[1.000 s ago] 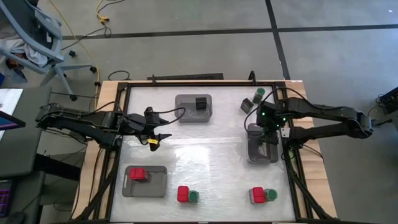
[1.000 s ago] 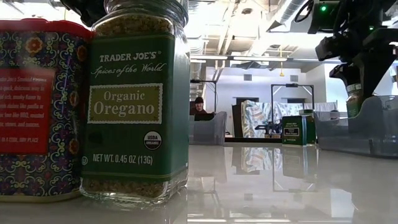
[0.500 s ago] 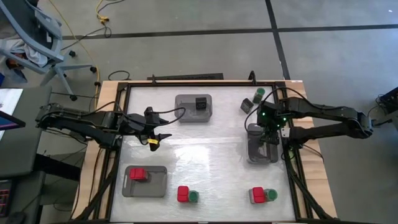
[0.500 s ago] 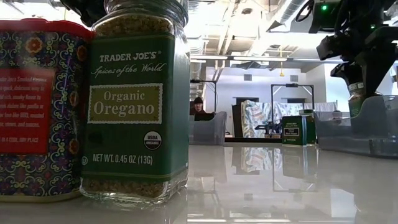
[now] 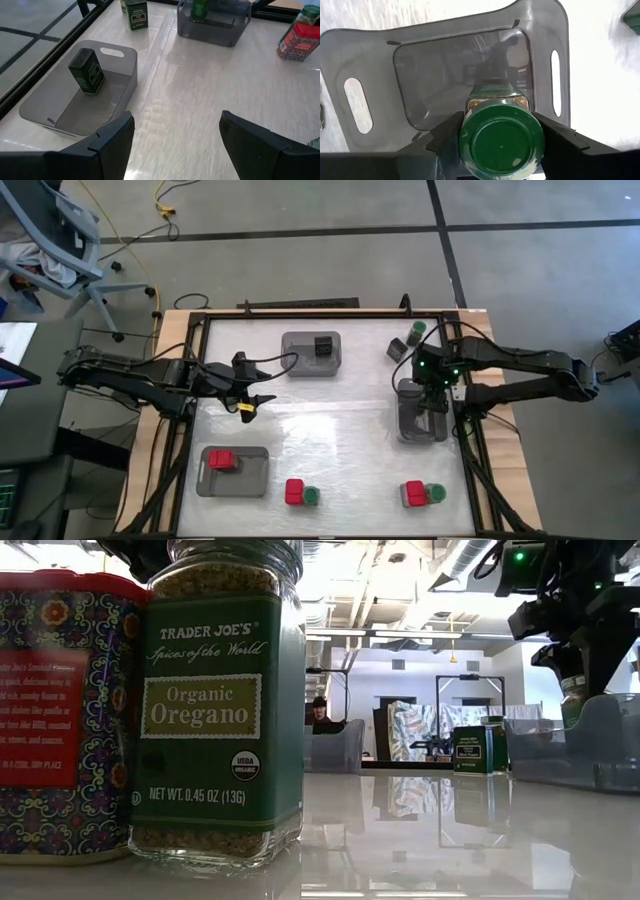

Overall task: Sort spices by type
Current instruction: Put the middle green seasoning bottle into the middle right black transparent bin

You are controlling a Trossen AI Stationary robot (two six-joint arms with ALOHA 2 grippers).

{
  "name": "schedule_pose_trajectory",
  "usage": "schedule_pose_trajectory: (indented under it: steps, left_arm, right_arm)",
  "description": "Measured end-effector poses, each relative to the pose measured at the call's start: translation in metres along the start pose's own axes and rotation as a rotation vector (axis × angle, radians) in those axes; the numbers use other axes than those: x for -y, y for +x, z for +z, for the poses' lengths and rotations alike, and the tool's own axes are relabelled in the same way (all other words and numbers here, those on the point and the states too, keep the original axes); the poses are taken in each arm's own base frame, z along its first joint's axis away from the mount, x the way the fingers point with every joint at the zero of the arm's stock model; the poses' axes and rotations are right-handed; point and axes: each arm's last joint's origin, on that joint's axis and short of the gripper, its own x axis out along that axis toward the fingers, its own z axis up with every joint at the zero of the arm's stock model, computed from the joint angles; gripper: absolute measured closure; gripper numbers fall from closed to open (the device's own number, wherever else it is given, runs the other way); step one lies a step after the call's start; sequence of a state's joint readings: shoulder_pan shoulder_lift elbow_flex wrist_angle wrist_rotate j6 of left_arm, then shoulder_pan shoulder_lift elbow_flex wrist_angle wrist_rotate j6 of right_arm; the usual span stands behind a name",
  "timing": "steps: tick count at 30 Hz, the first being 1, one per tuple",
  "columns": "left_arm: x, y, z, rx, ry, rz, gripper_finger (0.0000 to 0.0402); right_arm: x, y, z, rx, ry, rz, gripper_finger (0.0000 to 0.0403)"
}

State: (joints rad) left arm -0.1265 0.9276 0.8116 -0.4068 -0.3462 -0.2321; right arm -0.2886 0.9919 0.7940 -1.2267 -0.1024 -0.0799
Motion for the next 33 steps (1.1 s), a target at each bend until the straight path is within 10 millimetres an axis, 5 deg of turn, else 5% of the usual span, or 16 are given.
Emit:
schedule_pose_trajectory:
  steps: [10, 33]
  left_arm:
    - [0.0, 0.0, 0.0, -0.001, 0.001, 0.0, 0.0122]
    - [0.0, 0.0, -0.001, -0.005, 0.002, 0.001, 0.0122]
  right_arm:
    - [0.003, 0.014, 0.01, -0.093, 0.012, 0.007, 0.0148]
    - [0.002, 0.006, 0.005, -0.044, 0.014, -0.026, 0.0124]
